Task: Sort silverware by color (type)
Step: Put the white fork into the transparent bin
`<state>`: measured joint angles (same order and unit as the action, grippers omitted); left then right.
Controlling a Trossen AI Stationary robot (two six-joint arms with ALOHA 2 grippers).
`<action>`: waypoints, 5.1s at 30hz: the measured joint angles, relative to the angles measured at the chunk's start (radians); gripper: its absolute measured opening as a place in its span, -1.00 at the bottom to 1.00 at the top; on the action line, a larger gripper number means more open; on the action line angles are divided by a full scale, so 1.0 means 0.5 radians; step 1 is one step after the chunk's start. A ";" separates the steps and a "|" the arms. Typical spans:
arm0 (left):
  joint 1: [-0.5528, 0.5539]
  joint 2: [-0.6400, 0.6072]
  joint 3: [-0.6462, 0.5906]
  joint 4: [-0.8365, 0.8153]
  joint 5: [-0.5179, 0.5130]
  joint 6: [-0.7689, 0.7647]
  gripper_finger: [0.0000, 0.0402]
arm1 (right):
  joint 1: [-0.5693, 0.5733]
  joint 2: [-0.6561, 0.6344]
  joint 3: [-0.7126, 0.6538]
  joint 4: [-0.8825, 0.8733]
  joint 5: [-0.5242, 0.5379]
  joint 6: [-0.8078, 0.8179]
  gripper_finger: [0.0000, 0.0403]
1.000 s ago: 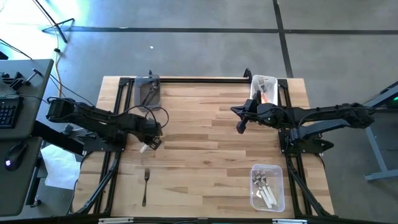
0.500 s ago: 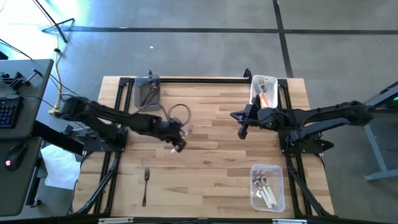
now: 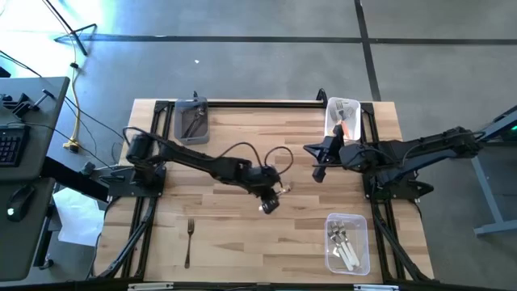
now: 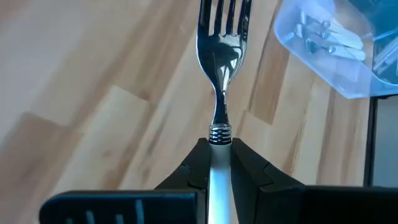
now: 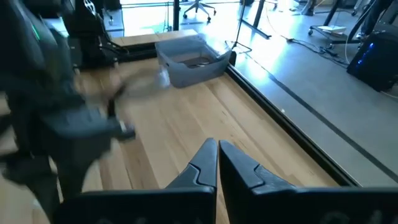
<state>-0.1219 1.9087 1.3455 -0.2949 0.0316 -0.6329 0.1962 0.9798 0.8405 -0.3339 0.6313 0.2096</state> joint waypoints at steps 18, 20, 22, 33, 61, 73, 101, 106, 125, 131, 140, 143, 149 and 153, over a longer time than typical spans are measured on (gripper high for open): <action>0.052 0.386 0.070 0.111 0.152 -0.056 -0.88 | 0.028 0.001 -0.007 -0.045 0.046 0.070 -1.00; 0.059 0.386 0.064 0.108 0.157 -0.031 -0.84 | 0.028 0.001 -0.008 -0.061 0.047 0.098 -1.00; 0.060 0.386 0.065 0.128 0.156 0.011 -0.79 | 0.028 0.001 -0.008 -0.072 0.038 0.112 -1.00; 0.047 0.283 0.054 0.077 0.164 0.305 -0.42 | 0.028 0.132 -0.008 -0.191 -0.307 0.309 -1.00; -0.281 -0.902 -1.879 2.060 -0.491 0.118 -1.00 | -0.118 1.392 -0.004 -0.101 -1.133 0.571 -1.00; -0.288 -0.934 -2.065 2.378 -0.717 0.287 -1.00 | -0.406 1.322 -0.006 0.234 -0.816 0.340 -1.00; -0.276 -0.932 -2.372 3.112 -0.715 0.595 -1.00 | -0.001 1.626 0.161 0.361 -1.200 -0.449 -0.27; -0.276 -0.932 -2.372 3.092 -0.715 0.606 -1.00 | -0.035 1.757 0.360 0.146 -1.237 -0.620 -0.31; -0.281 -0.932 -2.372 3.093 -0.713 0.603 -1.00 | -0.070 2.107 0.976 -0.681 -1.289 -0.403 -0.63; -0.282 -0.932 -2.372 3.088 -0.713 0.590 -1.00 | -0.106 2.115 1.061 -0.800 -1.394 -0.279 -0.90; -0.281 -0.932 -2.372 3.082 -0.658 0.572 -1.00 | -0.106 2.125 1.236 -1.033 -1.581 -0.045 -0.98; -0.281 -0.932 -2.372 3.082 -0.657 0.572 -1.00 | -0.105 2.125 1.315 -1.146 -1.593 0.069 -0.99; -0.281 -0.932 -2.372 3.082 -0.657 0.573 -1.00 | -0.084 2.118 1.498 -1.329 -1.638 0.181 -1.00; -0.281 -0.932 -2.372 3.082 -0.640 0.574 -1.00 | -0.057 2.113 1.461 -1.390 -1.563 0.265 -0.98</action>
<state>-0.2623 1.4425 0.1596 1.2461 -0.2882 -0.3458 0.1678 2.0365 1.5710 -1.0288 -0.1500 0.3420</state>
